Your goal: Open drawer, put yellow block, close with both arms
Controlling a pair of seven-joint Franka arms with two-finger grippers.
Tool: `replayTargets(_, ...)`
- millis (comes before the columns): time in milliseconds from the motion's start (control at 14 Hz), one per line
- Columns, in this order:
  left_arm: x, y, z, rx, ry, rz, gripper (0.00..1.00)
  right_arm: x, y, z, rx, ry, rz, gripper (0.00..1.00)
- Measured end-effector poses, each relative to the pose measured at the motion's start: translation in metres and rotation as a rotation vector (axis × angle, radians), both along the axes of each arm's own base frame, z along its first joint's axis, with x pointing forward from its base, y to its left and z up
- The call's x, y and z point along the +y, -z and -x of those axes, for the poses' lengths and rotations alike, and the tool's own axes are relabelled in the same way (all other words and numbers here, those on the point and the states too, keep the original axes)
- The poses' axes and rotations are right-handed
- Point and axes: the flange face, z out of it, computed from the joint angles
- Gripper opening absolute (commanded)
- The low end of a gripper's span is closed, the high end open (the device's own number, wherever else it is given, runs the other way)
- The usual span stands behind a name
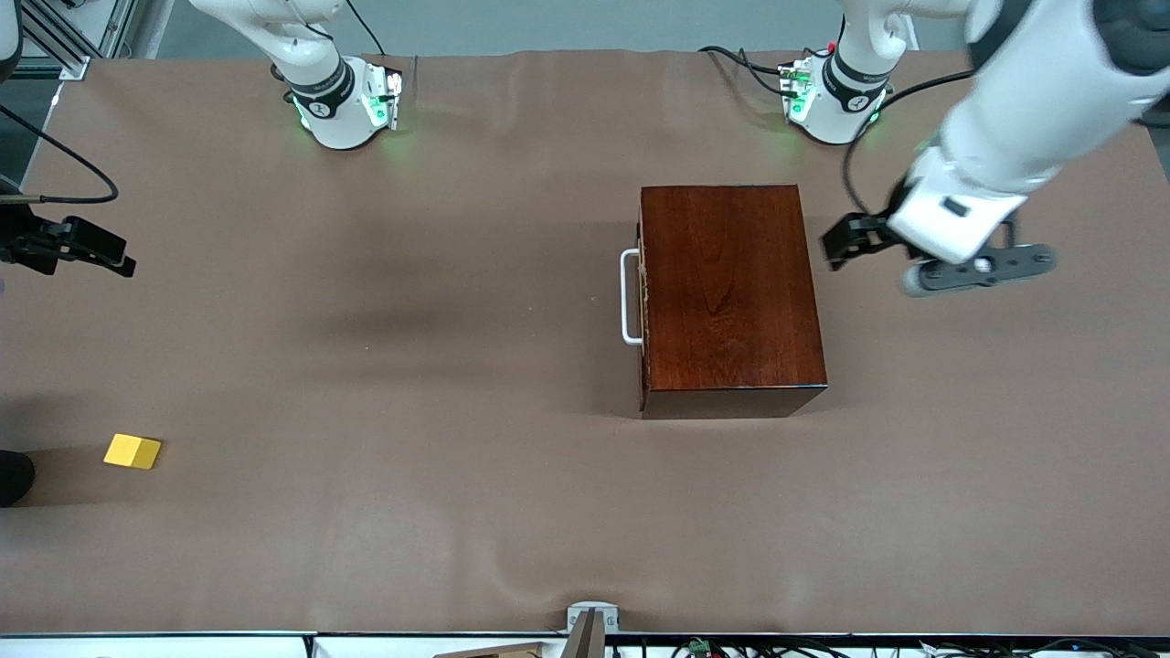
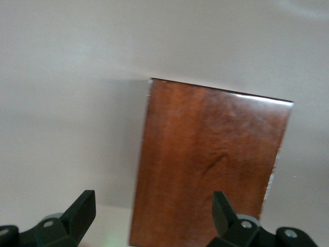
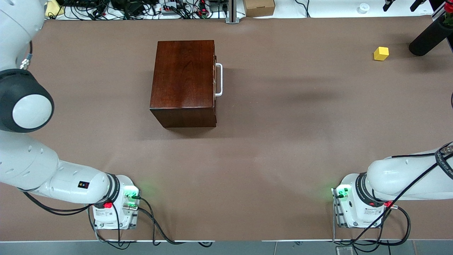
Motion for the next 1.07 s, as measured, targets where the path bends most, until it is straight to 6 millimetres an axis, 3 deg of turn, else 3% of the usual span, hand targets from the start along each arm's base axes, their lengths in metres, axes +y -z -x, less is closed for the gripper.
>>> replayTargets(285,-0.088,0.028,0.018,-0.01,-0.028,0.014,1.0,0.0,0.0,0.0,0.001,0.0,0.0,1.0)
replayTargets(570,-0.159,0.058,0.03,-0.022,0.022,-0.023,1.0,0.0,0.0,0.0,0.003,0.0,0.0,1.0)
replayTargets(855,-0.245,0.106,0.055,-0.08,0.058,-0.04,1.0,0.0,0.0,0.0,0.003,0.0,0.0,1.0)
replayTargets(1068,-0.289,0.15,0.076,-0.076,0.121,-0.061,1.0,0.0,0.0,0.0,0.003,0.0,0.0,1.0)
